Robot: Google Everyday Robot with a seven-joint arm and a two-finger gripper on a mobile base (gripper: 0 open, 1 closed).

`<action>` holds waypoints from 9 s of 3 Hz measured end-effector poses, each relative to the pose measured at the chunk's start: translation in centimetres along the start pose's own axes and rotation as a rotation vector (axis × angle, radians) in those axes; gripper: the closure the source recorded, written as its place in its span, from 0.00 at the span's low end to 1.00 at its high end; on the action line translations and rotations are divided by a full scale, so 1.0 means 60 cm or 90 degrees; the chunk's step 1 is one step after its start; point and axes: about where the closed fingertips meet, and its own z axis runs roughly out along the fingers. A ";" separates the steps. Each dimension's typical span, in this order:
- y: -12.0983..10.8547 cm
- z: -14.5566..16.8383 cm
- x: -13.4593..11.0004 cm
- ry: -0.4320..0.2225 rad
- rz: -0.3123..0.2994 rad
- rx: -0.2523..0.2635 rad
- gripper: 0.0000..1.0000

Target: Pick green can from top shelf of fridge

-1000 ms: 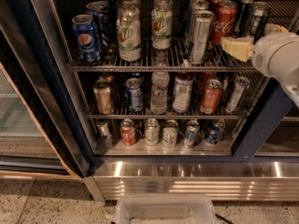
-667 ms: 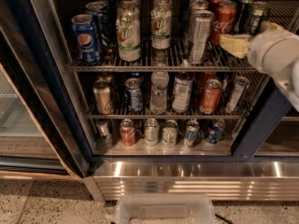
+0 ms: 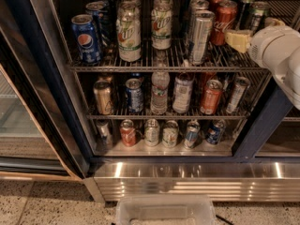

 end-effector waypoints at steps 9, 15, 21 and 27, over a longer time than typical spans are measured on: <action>-0.085 0.053 0.000 -0.012 -0.008 0.094 0.31; -0.062 0.100 0.002 -0.001 -0.021 0.102 0.36; -0.083 0.103 -0.003 -0.005 -0.021 0.123 1.00; -0.096 0.055 -0.046 -0.020 0.067 0.133 1.00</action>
Offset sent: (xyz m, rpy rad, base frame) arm 0.0000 0.0000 0.0000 0.0000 0.0000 0.0000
